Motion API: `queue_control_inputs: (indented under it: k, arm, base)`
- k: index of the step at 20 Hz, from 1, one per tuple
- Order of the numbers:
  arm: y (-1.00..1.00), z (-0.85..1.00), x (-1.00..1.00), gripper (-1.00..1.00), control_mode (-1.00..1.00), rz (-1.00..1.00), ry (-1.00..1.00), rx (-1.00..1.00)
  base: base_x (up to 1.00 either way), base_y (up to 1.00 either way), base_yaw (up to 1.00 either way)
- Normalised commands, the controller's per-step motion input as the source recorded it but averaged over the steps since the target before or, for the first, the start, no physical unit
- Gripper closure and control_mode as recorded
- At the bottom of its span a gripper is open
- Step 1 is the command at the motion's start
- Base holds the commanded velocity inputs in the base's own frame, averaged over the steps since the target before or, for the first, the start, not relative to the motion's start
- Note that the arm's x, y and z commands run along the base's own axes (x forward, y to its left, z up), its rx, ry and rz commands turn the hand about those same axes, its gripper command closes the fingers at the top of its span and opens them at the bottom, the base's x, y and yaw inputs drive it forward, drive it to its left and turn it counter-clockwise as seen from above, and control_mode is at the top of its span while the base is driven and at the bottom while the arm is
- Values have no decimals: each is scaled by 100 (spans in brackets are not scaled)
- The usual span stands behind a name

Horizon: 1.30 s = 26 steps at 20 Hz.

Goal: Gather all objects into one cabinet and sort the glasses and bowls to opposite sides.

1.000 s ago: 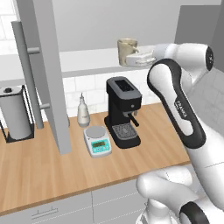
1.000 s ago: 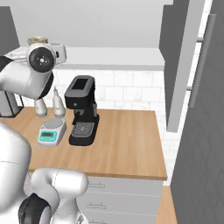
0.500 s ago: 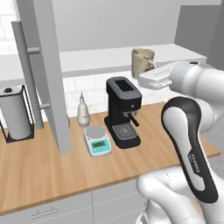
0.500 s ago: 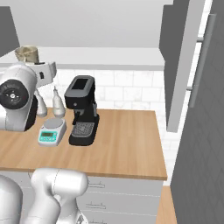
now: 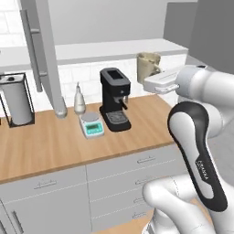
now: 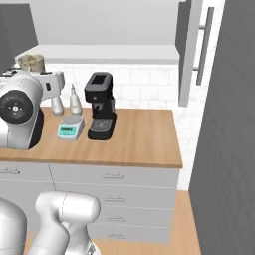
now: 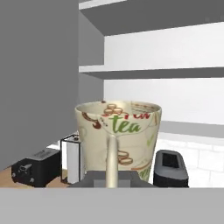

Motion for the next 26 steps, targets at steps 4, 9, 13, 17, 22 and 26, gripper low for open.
queue_control_inputs:
  k: [4,9,13,17,22,26]
  arm:
    - [0,0,0,100,100,0,0,0]
    - [0,0,0,100,100,0,0,0]
    - [0,0,0,100,100,0,0,0]
    - [0,0,0,100,100,0,0,0]
    - [0,0,0,100,100,0,0,0]
    - [0,0,0,100,100,0,0,0]
  base:
    - [-100,0,-5]
    - [-100,0,-7]
    - [-100,24,-4]
    - [-85,86,-4]
    - [-59,100,-5]
    - [-9,100,-11]
